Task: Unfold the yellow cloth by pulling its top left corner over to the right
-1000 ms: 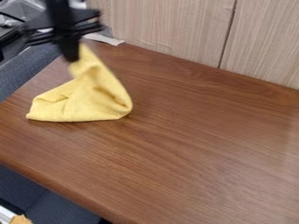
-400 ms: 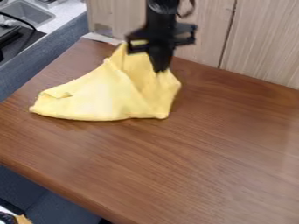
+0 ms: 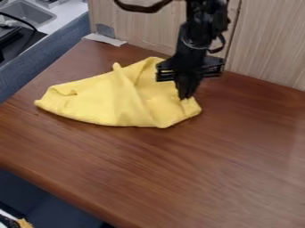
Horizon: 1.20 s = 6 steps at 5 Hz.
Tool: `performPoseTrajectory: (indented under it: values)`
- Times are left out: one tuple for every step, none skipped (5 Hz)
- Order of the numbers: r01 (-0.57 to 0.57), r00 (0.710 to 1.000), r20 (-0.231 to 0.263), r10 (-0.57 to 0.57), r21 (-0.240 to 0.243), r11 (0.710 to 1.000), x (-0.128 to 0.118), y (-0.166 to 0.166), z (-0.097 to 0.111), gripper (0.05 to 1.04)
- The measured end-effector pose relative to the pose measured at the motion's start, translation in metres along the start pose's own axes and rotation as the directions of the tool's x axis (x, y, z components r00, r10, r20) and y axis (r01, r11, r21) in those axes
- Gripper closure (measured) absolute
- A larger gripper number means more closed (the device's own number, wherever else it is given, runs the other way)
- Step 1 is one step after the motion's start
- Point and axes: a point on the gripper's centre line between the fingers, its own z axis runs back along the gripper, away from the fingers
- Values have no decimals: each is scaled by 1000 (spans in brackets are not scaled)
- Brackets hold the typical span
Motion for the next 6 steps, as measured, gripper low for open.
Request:
performPoseTrajectory:
  values:
    - [16,1000,4,-16,4,1000,-7,-7,-3,1007]
    - [14,1000,0,-14,24,1000,-10,-3,-5,857]
    - [-16,1000,22,16,9,1000,-5,5,11,602]
    - [-38,999,22,38,-6,999,1,11,25,295]
    - [-43,999,-9,43,-9,999,5,15,35,88]
    - [-58,997,47,61,-60,997,17,27,75,79]
